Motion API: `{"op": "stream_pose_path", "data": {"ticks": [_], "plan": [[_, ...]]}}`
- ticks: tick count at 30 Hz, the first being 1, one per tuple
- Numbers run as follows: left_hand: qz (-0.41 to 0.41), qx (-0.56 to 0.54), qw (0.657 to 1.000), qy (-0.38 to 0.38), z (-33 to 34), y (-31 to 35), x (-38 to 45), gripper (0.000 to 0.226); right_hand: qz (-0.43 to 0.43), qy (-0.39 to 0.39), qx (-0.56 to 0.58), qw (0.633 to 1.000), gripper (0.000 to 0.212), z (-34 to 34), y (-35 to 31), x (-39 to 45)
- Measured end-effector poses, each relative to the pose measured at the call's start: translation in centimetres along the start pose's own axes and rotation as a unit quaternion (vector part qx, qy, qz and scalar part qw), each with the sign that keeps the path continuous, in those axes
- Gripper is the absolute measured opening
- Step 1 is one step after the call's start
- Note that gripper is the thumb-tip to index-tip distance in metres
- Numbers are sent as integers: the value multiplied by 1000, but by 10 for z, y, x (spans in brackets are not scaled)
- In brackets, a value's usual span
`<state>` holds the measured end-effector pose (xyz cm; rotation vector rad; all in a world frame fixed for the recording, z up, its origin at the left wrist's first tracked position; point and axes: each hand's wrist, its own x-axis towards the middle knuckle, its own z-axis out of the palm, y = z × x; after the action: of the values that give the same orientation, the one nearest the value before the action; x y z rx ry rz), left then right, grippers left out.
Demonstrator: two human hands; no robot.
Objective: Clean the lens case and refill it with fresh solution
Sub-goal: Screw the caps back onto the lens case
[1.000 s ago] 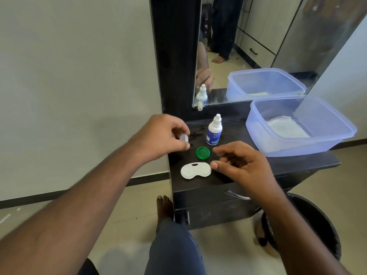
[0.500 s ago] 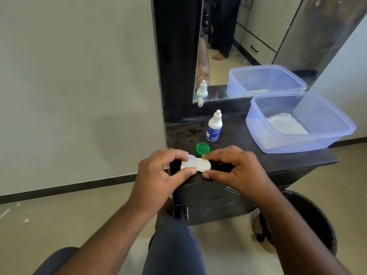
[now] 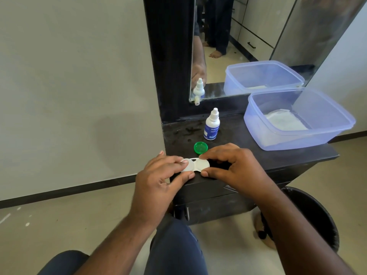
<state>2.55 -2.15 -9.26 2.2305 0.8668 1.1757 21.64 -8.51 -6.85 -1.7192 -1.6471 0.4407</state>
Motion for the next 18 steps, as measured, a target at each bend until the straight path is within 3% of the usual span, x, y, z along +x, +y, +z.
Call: {"op": "stream_pose_path", "data": {"ticks": [7,13,18], "plan": [[38,143,989,2,10,7,-10,20,10,-25,-9,1000,36,-2,-2,2],[-30,20,997,-65,-3,5,-1,21,19,-35,-11,999,36,-3,-4,3],[-81,7,994,-74,-4,6,3,39,12,-38,-22,999,36,-3,-3,2]]}}
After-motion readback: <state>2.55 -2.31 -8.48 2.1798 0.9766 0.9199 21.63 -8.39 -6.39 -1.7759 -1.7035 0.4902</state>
